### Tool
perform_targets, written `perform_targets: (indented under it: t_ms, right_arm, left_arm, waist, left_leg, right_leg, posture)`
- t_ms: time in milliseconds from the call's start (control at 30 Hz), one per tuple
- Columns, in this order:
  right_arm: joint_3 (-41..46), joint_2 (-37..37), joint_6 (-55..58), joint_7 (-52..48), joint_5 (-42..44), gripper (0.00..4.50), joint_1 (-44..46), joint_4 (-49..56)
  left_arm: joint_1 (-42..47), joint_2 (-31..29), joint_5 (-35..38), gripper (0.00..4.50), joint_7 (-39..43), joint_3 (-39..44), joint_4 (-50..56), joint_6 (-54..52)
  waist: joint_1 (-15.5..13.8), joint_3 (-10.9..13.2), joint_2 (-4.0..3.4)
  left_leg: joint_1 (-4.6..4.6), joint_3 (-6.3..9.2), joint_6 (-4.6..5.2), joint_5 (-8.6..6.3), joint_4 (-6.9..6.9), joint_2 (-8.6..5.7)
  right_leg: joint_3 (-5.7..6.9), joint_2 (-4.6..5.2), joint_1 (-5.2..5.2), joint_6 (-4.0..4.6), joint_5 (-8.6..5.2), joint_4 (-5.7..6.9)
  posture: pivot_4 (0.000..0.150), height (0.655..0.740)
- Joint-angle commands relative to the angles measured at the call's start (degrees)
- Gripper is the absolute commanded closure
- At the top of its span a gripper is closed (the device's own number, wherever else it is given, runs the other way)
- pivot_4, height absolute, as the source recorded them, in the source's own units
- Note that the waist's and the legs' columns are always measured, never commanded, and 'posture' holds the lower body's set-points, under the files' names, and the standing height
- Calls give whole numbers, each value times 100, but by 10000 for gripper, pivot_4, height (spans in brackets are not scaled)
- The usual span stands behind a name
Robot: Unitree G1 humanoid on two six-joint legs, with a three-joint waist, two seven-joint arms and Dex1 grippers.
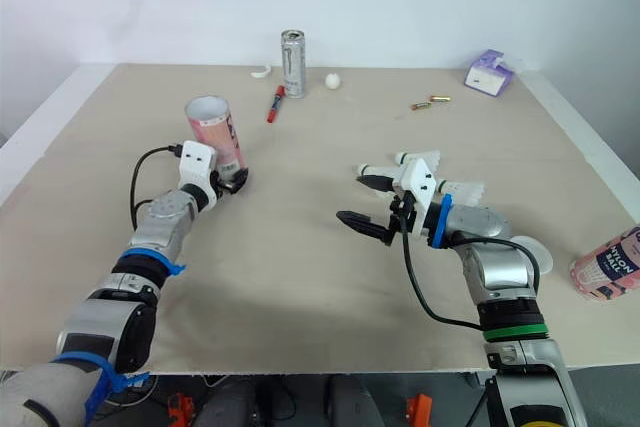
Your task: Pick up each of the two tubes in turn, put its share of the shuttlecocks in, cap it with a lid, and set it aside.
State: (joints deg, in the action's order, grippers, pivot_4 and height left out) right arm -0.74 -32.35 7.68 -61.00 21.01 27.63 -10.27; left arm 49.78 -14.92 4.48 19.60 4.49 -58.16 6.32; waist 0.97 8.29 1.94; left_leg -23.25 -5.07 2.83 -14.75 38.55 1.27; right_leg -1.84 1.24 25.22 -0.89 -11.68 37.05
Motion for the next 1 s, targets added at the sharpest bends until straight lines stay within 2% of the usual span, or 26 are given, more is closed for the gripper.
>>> perform_targets:
  t_ms: [33,333,367,400,700,800,1000]
  right_arm:
    - [145,-32,-58,15,39,262,44,208]
    - [172,-66,-12,34,62,262,-30,299]
    - [174,-66,-6,38,63,0,-37,310]
    - [172,-66,-3,43,60,0,-44,321]
    - [214,-72,91,119,86,0,-101,426]
    - [358,-36,370,379,218,0,-202,691]
    - [887,20,1200,1389,511,0,-805,1823]
  left_arm:
    - [303,-68,-20,0,77,80,-226,252]
    - [525,-46,9,0,154,150,-636,410]
    - [525,-45,10,5637,148,160,-644,421]
    - [521,-48,9,7100,140,169,-647,436]
    - [440,-109,-40,7100,113,153,-608,468]
    - [400,-199,-186,7100,304,-7,-487,634]
    - [299,-481,-489,7100,1376,-501,65,965]
  waist:
    - [0,0,0]
    - [1,0,0]
    - [0,0,0]
    - [0,0,0]
    - [0,0,0]
    - [0,0,0]
    - [-3,0,0]
  left_leg:
    - [0,0,0,0,0,0]
    - [-1,2,0,0,0,-1]
    - [-2,2,0,0,0,-1]
    - [-2,2,0,0,0,-1]
    - [-2,2,-1,1,0,-1]
    - [-3,2,-1,1,0,-1]
    - [-5,6,-19,2,-1,-1]
  right_leg:
    - [0,0,0,0,0,0]
    - [2,0,0,0,0,0]
    - [2,0,0,0,0,0]
    - [2,0,0,0,0,0]
    - [3,0,0,-1,0,1]
    - [3,1,1,-1,0,1]
    - [6,4,2,0,0,7]
  posture:
    - [1500,7400]
    - [1500,7400]
    - [1500,7400]
    - [1500,7400]
    - [1500,7400]
    - [1500,7400]
    - [1500,7400]
